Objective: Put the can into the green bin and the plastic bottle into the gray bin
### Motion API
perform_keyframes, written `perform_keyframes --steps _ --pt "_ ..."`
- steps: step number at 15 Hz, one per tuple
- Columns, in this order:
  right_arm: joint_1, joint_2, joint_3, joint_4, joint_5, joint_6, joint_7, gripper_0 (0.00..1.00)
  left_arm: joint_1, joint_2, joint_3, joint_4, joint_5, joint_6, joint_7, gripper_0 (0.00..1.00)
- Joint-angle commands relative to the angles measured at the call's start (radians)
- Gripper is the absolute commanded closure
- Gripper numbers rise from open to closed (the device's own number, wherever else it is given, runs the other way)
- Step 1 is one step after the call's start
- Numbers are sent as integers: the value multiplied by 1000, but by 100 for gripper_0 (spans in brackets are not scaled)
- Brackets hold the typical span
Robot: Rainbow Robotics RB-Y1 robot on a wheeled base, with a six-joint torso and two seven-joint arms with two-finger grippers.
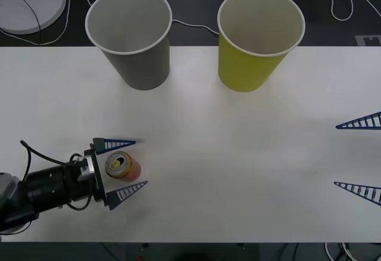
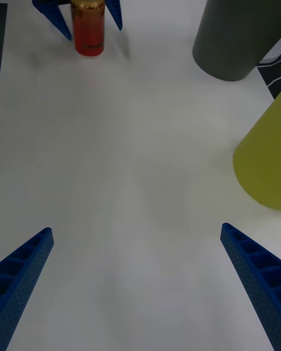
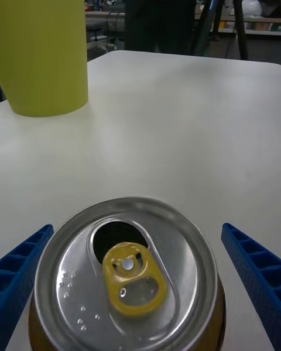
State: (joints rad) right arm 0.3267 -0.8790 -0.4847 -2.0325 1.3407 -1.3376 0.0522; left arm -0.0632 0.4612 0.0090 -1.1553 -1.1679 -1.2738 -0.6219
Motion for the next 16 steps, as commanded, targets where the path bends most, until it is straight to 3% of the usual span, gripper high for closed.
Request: perform_keyframes --steps 1,5,6,7,16 --pt "0 0 0 0 0 0 0 0 -3 -7 0 0 -3 4 11 0" --pt "0 0 0 0 0 0 0 0 -4 -7 0 0 -6 8 25 0" --pt "0 0 0 0 0 0 0 0 -4 -7 0 0 -7 8 25 75" --pt "0 0 0 0 0 0 0 0 -4 -6 0 0 -9 8 28 100" --pt "0 0 0 0 0 0 0 0 -4 -6 16 -1 -3 8 50 100"
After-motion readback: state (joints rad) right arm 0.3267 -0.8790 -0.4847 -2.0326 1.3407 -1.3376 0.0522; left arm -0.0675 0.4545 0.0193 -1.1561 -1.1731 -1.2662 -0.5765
